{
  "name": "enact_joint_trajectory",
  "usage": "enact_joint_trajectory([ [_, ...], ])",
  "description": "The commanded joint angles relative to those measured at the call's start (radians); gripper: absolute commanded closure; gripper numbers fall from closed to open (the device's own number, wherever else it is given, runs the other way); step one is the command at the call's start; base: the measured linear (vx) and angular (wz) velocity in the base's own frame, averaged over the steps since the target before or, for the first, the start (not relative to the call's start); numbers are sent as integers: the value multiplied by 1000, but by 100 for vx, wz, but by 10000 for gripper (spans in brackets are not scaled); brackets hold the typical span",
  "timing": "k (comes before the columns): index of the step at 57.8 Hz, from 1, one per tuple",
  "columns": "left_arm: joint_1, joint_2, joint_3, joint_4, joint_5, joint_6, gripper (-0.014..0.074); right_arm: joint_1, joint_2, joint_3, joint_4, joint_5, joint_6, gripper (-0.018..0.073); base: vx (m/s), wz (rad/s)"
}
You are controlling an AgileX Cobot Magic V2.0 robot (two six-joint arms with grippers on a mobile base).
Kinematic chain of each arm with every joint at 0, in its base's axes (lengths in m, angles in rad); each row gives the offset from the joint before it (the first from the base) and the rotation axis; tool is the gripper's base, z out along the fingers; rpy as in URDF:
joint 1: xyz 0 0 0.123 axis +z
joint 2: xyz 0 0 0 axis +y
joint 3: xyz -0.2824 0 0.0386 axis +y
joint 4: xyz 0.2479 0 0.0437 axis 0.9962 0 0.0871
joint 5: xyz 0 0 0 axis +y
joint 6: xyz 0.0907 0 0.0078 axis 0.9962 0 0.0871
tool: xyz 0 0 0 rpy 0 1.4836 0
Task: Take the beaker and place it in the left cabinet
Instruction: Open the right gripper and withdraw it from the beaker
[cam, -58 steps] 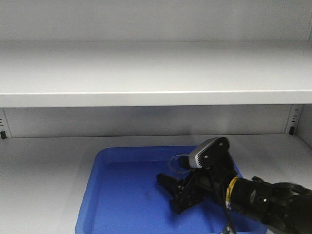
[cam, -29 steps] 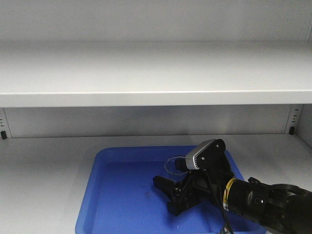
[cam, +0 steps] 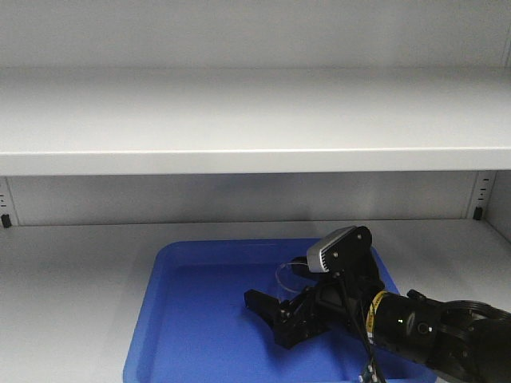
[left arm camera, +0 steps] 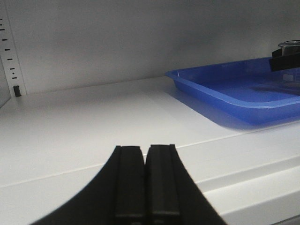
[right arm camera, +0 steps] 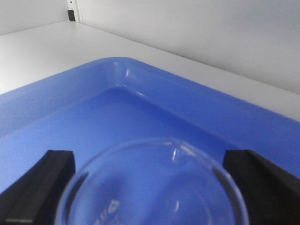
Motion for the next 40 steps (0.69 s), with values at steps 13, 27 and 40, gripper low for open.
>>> enact_joint_trajectory([
  [13, -4, -19, 16, -7, -84, -4, 595, -4, -176, -34, 25, -55, -18, -119, 0, 0],
  [27, -4, -19, 16, -7, -84, -4, 595, -4, -276, -33, 19, 165, 99, 149, 0, 0],
  [40, -4, -19, 16, -7, -84, -4, 595, -4, -368, -32, 10, 466, 198, 574, 0, 0],
])
